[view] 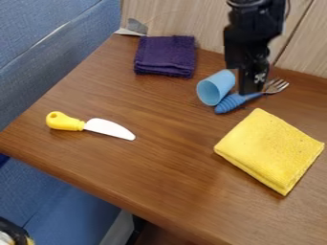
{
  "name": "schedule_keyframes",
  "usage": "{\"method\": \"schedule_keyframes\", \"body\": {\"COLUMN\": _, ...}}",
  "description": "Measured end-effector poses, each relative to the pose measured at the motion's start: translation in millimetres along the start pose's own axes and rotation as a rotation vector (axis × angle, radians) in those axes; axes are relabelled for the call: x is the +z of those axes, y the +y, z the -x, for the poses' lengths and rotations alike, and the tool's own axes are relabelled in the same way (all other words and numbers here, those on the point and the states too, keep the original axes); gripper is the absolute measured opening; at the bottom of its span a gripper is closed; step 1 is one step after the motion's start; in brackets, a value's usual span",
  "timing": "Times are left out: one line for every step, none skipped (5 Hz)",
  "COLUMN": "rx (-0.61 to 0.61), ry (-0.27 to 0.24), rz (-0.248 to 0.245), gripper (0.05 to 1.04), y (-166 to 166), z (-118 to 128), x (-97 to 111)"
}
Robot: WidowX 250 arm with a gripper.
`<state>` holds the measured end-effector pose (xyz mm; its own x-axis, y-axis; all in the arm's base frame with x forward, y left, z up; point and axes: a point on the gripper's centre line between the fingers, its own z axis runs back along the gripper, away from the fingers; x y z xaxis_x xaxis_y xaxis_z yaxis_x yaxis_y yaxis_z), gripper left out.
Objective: Move the purple towel beside the blue cup
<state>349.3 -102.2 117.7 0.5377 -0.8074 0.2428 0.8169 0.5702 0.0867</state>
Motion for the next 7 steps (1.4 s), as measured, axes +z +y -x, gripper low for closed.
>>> {"method": "schedule_keyframes", "body": {"rx": 0.087, "ry": -0.032, "rz": -0.053, "gripper": 0.998, "y": 33, "z": -3, "x": 13}}
{"method": "schedule_keyframes", "body": {"rx": 0.182, "ry": -0.036, "rz": -0.083, "gripper": 0.998, "y": 71, "z": 2, "x": 7}}
{"method": "schedule_keyframes", "body": {"rx": 0.263, "ry": -0.027, "rz": -0.121, "gripper": 0.998, "y": 110, "z": 6, "x": -1}}
{"method": "schedule_keyframes", "body": {"rx": 0.318, "ry": -0.004, "rz": -0.138, "gripper": 0.998, "y": 134, "z": 16, "x": -9}}
{"method": "schedule_keyframes", "body": {"rx": 0.352, "ry": 0.044, "rz": -0.145, "gripper": 0.998, "y": 149, "z": 27, "x": -20}}
{"method": "schedule_keyframes", "body": {"rx": 0.379, "ry": 0.11, "rz": -0.168, "gripper": 0.998, "y": 163, "z": 43, "x": -34}}
{"method": "schedule_keyframes", "body": {"rx": 0.432, "ry": 0.155, "rz": -0.188, "gripper": 0.998, "y": 181, "z": 63, "x": -42}}
